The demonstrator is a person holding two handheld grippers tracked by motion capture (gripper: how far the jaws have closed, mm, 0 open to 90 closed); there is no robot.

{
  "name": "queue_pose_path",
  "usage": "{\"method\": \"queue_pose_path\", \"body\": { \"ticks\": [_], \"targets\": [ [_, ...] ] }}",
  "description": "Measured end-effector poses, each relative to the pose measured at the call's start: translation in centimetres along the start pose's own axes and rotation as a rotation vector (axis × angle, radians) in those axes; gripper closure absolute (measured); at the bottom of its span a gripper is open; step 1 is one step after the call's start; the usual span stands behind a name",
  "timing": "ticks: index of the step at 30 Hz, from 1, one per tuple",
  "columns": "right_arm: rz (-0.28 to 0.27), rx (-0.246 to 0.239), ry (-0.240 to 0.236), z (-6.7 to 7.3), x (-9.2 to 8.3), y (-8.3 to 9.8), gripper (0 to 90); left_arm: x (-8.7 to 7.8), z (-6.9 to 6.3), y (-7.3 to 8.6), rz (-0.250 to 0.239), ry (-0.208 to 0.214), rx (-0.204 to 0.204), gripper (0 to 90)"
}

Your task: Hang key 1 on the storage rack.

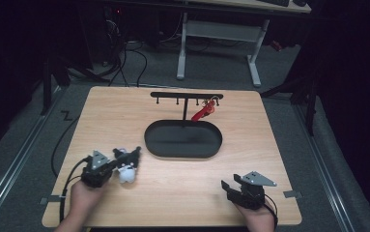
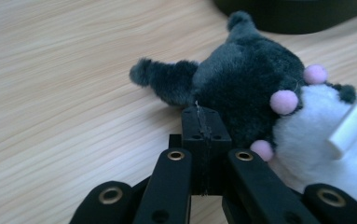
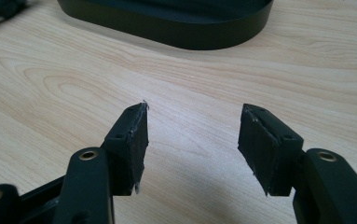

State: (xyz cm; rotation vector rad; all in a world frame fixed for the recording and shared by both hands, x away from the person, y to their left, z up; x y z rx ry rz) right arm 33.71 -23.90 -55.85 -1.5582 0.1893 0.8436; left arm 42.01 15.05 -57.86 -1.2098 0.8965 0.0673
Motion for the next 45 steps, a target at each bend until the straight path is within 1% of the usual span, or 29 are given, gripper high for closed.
{"method": "queue_pose_path", "body": {
  "ticks": [1,5,6,7,8,9,10,11,14,16,18,20,22,25,27,29,30,31,32,34,35,36,37,38,39,40,41,42,45],
  "targets": [
    [-0.001,-0.01,0.0,-0.1,0.0,0.0,42.9,0.4,-1.0,-0.3,0.0,0.016,0.018,90.0],
    [0.003,0.004,-0.002,-0.4,0.0,0.1,43.0,1.7,-5.5,-1.3,0.006,0.094,0.084,90.0],
    [0.003,0.004,-0.002,-0.4,0.0,0.1,43.0,1.7,-5.5,-1.3,0.006,0.094,0.084,90.0],
    [0.004,0.009,-0.006,-0.5,0.0,0.2,43.0,2.0,-7.0,-1.4,0.011,0.116,0.107,90.0],
    [0.006,0.007,-0.007,-0.6,0.0,0.3,43.0,2.4,-9.2,-1.6,0.014,0.149,0.131,90.0],
    [0.006,0.012,-0.008,-0.6,0.0,0.3,43.0,2.6,-10.5,-1.8,0.013,0.166,0.147,90.0],
    [0.006,0.012,-0.008,-0.6,0.0,0.3,43.0,2.6,-10.5,-1.8,0.013,0.166,0.147,90.0],
    [0.005,0.019,-0.007,-0.6,-0.1,0.3,43.1,2.9,-13.0,-2.3,0.009,0.2,0.18,90.0],
    [0.001,0.014,-0.007,-0.7,-0.2,0.2,43.1,3.2,-15.8,-3.0,-0.007,0.234,0.206,89.9],
    [0.0,0.02,-0.009,-0.7,-0.2,0.2,43.1,3.3,-16.5,-3.1,-0.006,0.242,0.206,89.9],
    [-0.001,0.022,-0.01,-0.7,-0.2,0.2,43.1,3.2,-16.5,-3.0,-0.007,0.244,0.198,89.9],
    [-0.004,0.017,-0.008,-0.8,-0.4,0.2,43.1,2.1,-15.9,-2.3,-0.011,0.252,0.163,89.8],
    [0.0,0.022,-0.007,-0.9,-0.4,0.3,43.1,1.2,-15.9,-1.9,-0.015,0.267,0.152,89.9],
    [0.005,0.027,-0.008,-1.0,-0.2,0.4,43.1,0.6,-17.3,-2.0,-0.017,0.308,0.166,89.9],
    [0.008,0.033,-0.007,-1.0,-0.2,0.4,43.1,0.9,-18.7,-2.3,-0.017,0.33,0.179,89.9],
    [0.004,0.028,0.001,-1.2,-0.3,0.4,43.1,1.8,-20.0,-2.8,-0.013,0.345,0.198,89.9],
    [0.004,0.028,0.001,-1.2,-0.3,0.4,43.1,1.8,-20.0,-2.8,-0.013,0.345,0.198,89.9],
    [0.005,0.041,0.011,-1.6,-0.4,0.5,43.1,2.7,-21.1,-3.4,-0.014,0.356,0.201,89.8],
    [0.005,0.041,0.011,-1.6,-0.4,0.5,43.1,2.7,-21.1,-3.4,-0.014,0.356,0.201,89.8],
    [0.003,0.058,0.013,-2.1,-0.6,0.7,43.2,4.1,-22.8,-4.4,-0.01,0.377,0.207,89.8],
    [0.003,0.064,0.013,-2.1,-0.6,0.8,43.2,4.3,-23.3,-4.6,-0.008,0.387,0.206,89.8],
    [0.003,0.064,0.013,-2.1,-0.6,0.8,43.2,4.3,-23.3,-4.6,-0.008,0.387,0.206,89.8],
    [0.003,0.066,0.013,-2.3,-0.6,0.8,43.2,4.6,-24.3,-5.0,-0.008,0.403,0.218,89.8],
    [0.003,0.077,0.015,-2.4,-0.6,0.9,43.2,4.7,-24.8,-5.2,-0.011,0.41,0.225,89.8],
    [0.003,0.079,0.015,-2.7,-0.7,0.9,43.3,4.9,-26.0,-5.6,-0.013,0.43,0.239,89.8],
    [0.004,0.081,0.017,-2.7,-0.7,1.0,43.2,4.9,-26.0,-5.6,-0.013,0.43,0.239,89.8],
    [0.001,0.08,0.018,-2.8,-0.7,1.0,43.2,5.0,-26.8,-6.0,-0.022,0.438,0.246,89.8],
    [0.003,0.085,0.02,-2.9,-0.8,1.1,43.3,5.0,-26.9,-6.0,-0.026,0.44,0.245,89.8],
    [-0.002,0.093,0.024,-3.1,-0.8,1.1,43.3,4.9,-26.3,-5.9,-0.034,0.44,0.231,88.7]
  ]
}}
Point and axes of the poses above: each handheld gripper's, and its own axes: x roughly forward along the jaws, y roughly out of its underside, z roughly to its left, the point moved 9 cm from there along x, roughly forward along the jaws, and after that the axes turned 1 degree about -z, right-handed, at the moved point
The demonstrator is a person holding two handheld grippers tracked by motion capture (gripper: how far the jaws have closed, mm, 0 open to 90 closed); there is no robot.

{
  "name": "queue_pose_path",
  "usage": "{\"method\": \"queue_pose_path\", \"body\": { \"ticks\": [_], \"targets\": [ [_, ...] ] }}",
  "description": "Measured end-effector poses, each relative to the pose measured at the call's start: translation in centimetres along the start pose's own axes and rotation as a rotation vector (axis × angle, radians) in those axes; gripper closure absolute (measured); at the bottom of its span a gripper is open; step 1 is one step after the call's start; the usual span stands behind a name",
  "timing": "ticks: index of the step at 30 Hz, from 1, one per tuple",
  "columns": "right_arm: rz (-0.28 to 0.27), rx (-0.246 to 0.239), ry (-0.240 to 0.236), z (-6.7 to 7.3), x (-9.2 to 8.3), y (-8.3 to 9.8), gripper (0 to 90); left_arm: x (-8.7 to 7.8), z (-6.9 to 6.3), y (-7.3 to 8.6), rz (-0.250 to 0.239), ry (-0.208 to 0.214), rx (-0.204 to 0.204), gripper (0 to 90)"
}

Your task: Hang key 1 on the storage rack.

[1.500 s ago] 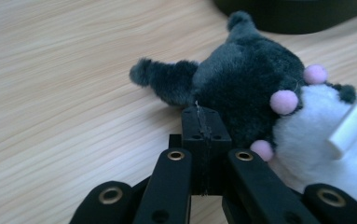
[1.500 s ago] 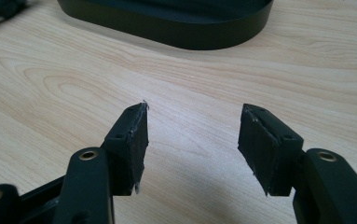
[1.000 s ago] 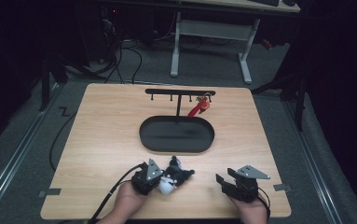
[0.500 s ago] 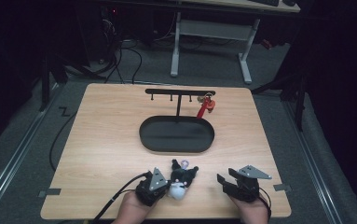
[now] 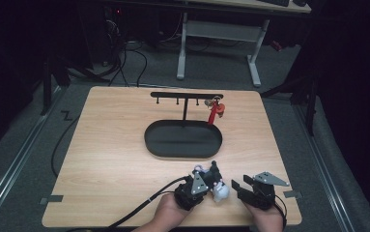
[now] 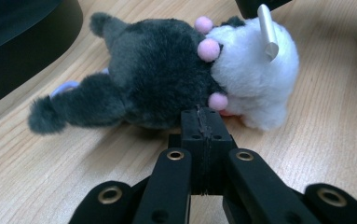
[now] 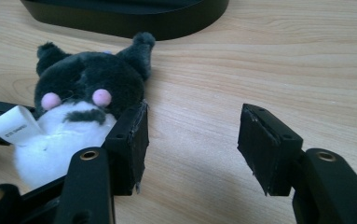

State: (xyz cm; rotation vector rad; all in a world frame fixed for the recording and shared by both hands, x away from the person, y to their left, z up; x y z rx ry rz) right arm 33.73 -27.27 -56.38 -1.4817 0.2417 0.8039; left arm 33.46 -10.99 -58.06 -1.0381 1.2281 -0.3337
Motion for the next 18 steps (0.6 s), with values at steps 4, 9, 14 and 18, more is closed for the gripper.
{"method": "queue_pose_path", "body": {
  "ticks": [4,9,14,18],
  "targets": [
    [-0.001,0.002,0.006,-0.3,0.0,0.1,43.3,-1.8,1.7,1.2,-0.014,-0.032,-0.034,84.1],
    [0.017,0.0,0.019,-0.4,0.3,0.3,43.1,-5.8,5.9,3.8,-0.016,-0.134,-0.05,79.0],
    [0.034,0.016,0.032,-0.7,0.7,0.6,43.1,-11.6,12.5,6.6,-0.014,-0.273,-0.059,62.6],
    [0.044,0.007,0.04,-0.9,0.9,0.8,41.0,-14.6,15.9,8.5,-0.021,-0.352,-0.072,48.8]
  ]
}}
Point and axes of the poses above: each handheld gripper's, and its own axes: x roughly forward along the jaws, y roughly out of its underside, z roughly to its left, the point moved 9 cm from there along x, roughly forward along the jaws, and after that the axes turned 1 degree about -z, right-handed, at the moved point
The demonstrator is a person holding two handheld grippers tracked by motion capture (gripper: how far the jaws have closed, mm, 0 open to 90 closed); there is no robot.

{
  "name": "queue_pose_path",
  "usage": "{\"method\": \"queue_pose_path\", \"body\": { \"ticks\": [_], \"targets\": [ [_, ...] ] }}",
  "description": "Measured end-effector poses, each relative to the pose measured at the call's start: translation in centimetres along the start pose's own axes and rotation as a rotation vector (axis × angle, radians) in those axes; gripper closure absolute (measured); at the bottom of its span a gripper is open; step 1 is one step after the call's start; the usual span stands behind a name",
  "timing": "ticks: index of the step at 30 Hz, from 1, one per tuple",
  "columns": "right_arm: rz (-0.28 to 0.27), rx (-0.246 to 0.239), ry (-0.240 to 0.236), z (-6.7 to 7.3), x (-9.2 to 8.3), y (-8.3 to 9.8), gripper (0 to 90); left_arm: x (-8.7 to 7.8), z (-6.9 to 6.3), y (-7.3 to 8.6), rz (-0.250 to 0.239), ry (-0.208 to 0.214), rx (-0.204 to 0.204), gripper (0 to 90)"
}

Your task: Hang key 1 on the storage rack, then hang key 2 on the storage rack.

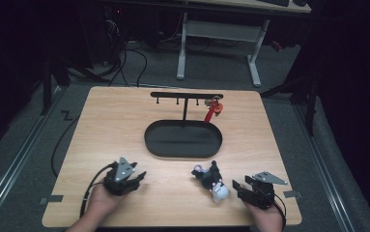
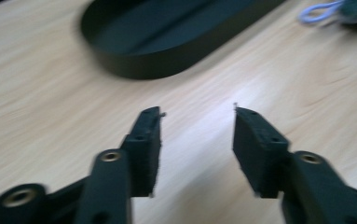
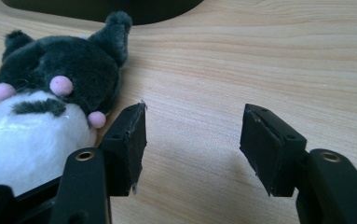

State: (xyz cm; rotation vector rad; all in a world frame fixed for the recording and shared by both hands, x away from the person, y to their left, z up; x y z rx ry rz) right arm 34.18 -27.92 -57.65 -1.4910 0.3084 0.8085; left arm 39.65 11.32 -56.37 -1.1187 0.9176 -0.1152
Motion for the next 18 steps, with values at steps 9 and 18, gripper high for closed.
{"method": "queue_pose_path", "body": {
  "ticks": [9,18],
  "targets": [
    [0.037,-0.032,0.04,0.0,0.5,0.3,40.0,-1.8,4.5,1.5,-0.055,-0.052,-0.153,40.8],
    [0.081,-0.048,0.073,0.1,0.7,0.2,38.8,-1.0,4.9,1.9,-0.037,-0.051,-0.131,37.7]
  ]
}}
Point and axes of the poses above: each handheld gripper's, and its own axes: x roughly forward along the jaws, y roughly out of its underside, z roughly to its left, the point moved 9 cm from there along x, roughly forward along the jaws, and after that the axes turned 1 degree about -z, right-handed, at the moved point
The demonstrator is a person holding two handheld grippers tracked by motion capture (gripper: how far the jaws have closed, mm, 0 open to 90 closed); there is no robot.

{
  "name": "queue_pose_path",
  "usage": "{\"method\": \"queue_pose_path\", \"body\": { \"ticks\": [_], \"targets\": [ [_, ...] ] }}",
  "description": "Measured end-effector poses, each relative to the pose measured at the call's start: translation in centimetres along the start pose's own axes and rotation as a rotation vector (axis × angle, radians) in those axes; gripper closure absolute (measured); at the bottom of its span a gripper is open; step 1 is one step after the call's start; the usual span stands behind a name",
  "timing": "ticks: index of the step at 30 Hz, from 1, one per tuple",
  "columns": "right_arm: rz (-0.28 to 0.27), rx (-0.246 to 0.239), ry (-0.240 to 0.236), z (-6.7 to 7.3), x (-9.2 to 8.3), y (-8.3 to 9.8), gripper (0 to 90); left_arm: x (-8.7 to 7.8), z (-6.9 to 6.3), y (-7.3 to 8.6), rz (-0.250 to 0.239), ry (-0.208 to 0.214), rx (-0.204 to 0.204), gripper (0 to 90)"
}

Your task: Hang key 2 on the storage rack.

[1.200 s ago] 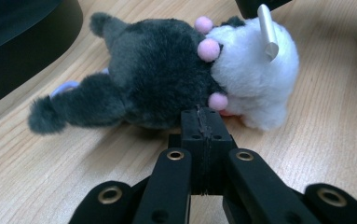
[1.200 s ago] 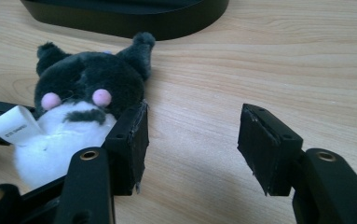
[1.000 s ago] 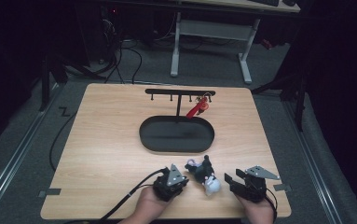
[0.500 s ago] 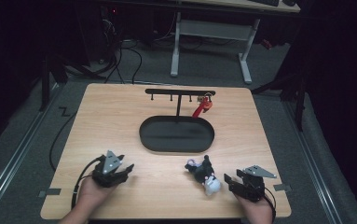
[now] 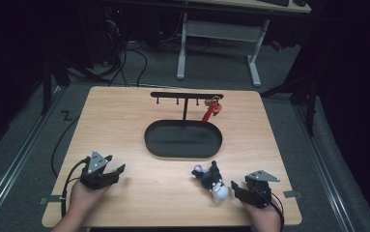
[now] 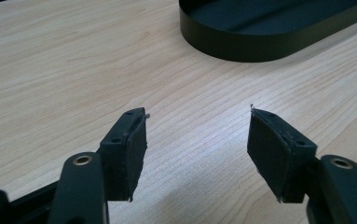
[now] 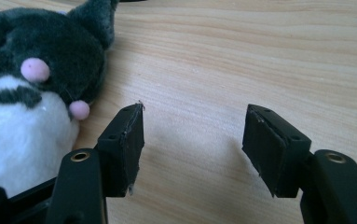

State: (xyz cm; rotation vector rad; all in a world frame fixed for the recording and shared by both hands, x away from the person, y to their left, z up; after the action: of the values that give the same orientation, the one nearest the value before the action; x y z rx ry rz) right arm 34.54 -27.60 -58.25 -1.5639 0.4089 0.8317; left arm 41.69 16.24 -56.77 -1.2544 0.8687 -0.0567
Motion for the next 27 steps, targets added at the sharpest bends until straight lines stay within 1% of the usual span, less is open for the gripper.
{"method": "queue_pose_path", "body": {
  "ticks": [2,3,5,6,7,8,9,10,11,12,15,16,17,19,20,23,24,26,27],
  "targets": [
    [0.015,0.001,0.001,0.3,0.1,-0.2,38.8,0.2,-0.1,0.1,0.007,0.014,0.004,37.4],
    [0.032,-0.006,-0.001,0.4,0.2,-0.2,38.7,0.2,-0.2,0.0,0.006,0.021,0.0,37.4],
    [0.061,-0.027,0.017,0.6,0.2,-0.3,38.8,0.2,-0.4,-0.1,0.007,0.039,-0.007,37.2],
    [0.075,-0.03,0.03,0.6,0.1,-0.3,38.7,0.2,-0.5,-0.2,0.002,0.041,-0.007,37.2],
    [0.075,-0.03,0.03,0.6,0.1,-0.3,38.7,0.2,-0.5,-0.2,0.002,0.041,-0.007,37.2],
    [0.087,-0.034,0.04,0.5,0.1,-0.4,38.7,0.2,-0.6,-0.1,0.003,0.042,0.001,37.2],
    [0.122,-0.01,0.038,0.5,0.0,-0.3,38.7,0.1,-0.9,-0.1,0.009,0.05,0.011,37.2],
    [0.137,-0.007,0.04,0.4,0.0,-0.3,38.7,0.1,-1.0,0.0,0.014,0.054,0.022,37.1],
    [0.137,-0.007,0.04,0.4,0.0,-0.3,38.7,0.1,-1.0,0.0,0.014,0.054,0.022,36.8],
    [0.183,-0.005,0.043,0.4,-0.2,-0.2,38.2,0.0,-1.2,0.1,0.021,0.062,0.037,36.7],
    [0.227,-0.014,0.054,0.4,-0.6,-0.4,36.7,-0.1,-1.4,0.2,0.021,0.072,0.036,36.6],
    [0.248,-0.02,0.057,0.4,-0.8,-0.5,36.0,-0.1,-1.5,0.2,0.017,0.077,0.027,36.7],
    [0.271,-0.018,0.06,0.5,-0.9,-0.6,35.9,-0.2,-1.5,0.2,0.019,0.079,0.026,36.7],
    [0.31,-0.018,0.051,0.6,-1.3,-0.9,35.4,-0.2,-1.5,0.2,0.018,0.078,0.032,36.7],
    [0.31,-0.018,0.051,0.6,-1.3,-0.9,35.4,-0.2,-1.5,0.2,0.018,0.078,0.032,36.7],
    [0.382,-0.014,0.029,1.0,-2.0,-1.5,34.8,-0.4,-1.6,0.1,0.011,0.073,0.039,37.1],
    [0.396,-0.015,0.029,1.0,-2.2,-1.6,34.8,-0.5,-1.6,0.2,0.01,0.075,0.038,37.1],
    [0.429,-0.022,0.015,1.2,-2.3,-1.7,34.7,-0.5,-1.5,0.2,0.009,0.074,0.035,37.1],
    [0.442,-0.035,0.013,1.2,-2.3,-1.8,34.6,-0.5,-1.5,0.2,0.009,0.074,0.035,37.2]
  ]
}}
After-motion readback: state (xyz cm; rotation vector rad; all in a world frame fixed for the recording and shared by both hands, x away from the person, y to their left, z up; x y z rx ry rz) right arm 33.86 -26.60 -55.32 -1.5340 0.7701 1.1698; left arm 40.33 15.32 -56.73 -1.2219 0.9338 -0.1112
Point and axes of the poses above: each handheld gripper's, and its own axes: x roughly forward along the jaws, y roughly out of its underside, z roughly to its left, the point moved 9 cm from there along x, roughly forward along the jaws, and after that the axes turned 1 degree about -z, right-handed, at the moved point
